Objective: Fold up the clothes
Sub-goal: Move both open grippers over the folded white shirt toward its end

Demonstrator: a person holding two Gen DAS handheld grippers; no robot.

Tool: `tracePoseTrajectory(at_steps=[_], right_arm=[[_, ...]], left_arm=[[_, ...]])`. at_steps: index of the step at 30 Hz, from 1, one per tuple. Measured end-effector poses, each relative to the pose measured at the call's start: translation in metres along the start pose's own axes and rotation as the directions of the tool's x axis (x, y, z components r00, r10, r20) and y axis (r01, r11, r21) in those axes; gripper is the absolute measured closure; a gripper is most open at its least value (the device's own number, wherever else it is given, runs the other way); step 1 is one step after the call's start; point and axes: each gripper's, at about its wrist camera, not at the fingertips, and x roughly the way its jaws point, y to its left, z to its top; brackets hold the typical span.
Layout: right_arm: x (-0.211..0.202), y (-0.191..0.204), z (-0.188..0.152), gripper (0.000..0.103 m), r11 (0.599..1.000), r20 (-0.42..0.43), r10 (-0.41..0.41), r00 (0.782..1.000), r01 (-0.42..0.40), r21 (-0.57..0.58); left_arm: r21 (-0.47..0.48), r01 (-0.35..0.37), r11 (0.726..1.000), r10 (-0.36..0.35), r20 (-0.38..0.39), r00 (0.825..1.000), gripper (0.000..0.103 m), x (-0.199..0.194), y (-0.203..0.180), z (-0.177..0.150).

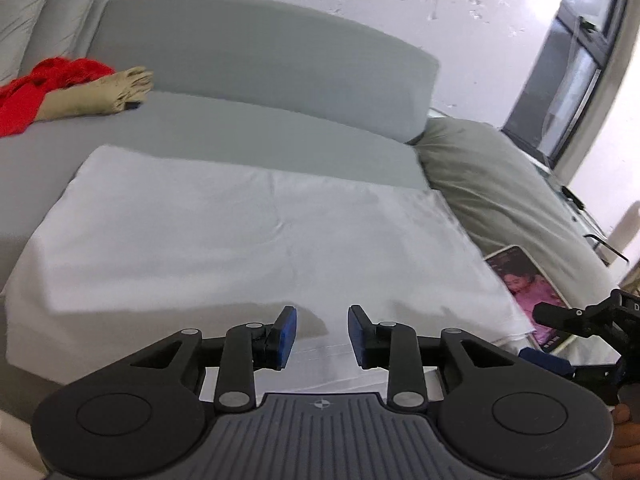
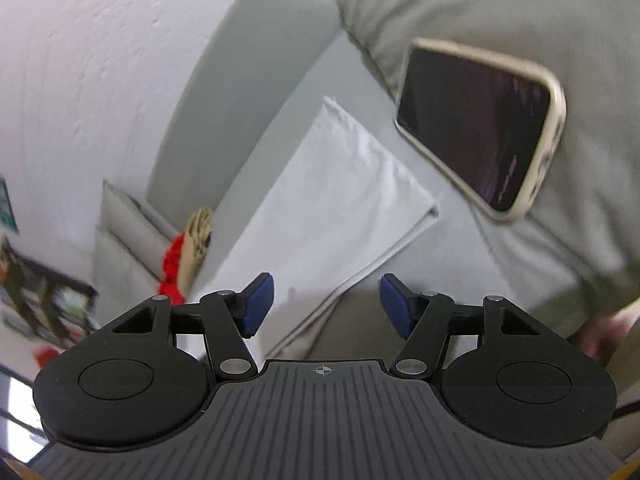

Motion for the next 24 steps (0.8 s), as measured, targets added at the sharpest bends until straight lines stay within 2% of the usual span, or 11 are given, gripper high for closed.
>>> tracePoseTrajectory(at_steps=[2, 7, 12, 16, 19, 24], right_arm=[[0.008, -0.003, 0.0, 0.044, 0.999, -0.005, -0.011, 1.0, 0.011, 0.05], [0.017, 0.001, -0.002, 0.044, 0.994, 0.046, -0.06, 0.997, 0.056, 0.099], [0.032, 0.009, 0.0, 0.045, 0.992, 0.11, -0.108, 0.988, 0.099, 0.083], [0.044, 0.004, 0.004, 0.044, 0.994, 0.179, -0.098, 0.979, 0.088, 0.065], [0.05, 0.006, 0.001, 0.044, 0.996, 0.241, -0.091, 0.966, 0.094, -0.003], [0.061, 0.019, -0.006, 0.044, 0.966, 0.309, -0.125, 0.943, 0.187, -0.18]], left_arm=[[-0.038, -0.006, 0.999, 0.005, -0.026, 1.0, 0.074, 0.005, 0.007, 0.001], [-0.058, 0.001, 0.998, -0.003, -0.035, 0.999, 0.073, 0.006, 0.011, 0.003], [-0.034, -0.005, 0.999, 0.004, -0.037, 0.999, 0.073, 0.008, 0.008, 0.003], [-0.028, 0.001, 1.0, -0.002, -0.041, 0.999, 0.073, 0.008, 0.009, 0.004], [-0.036, 0.01, 0.999, -0.012, -0.045, 0.999, 0.073, 0.008, 0.011, 0.005], [-0.05, 0.03, 0.998, -0.033, -0.053, 0.998, 0.072, 0.009, 0.016, 0.006]])
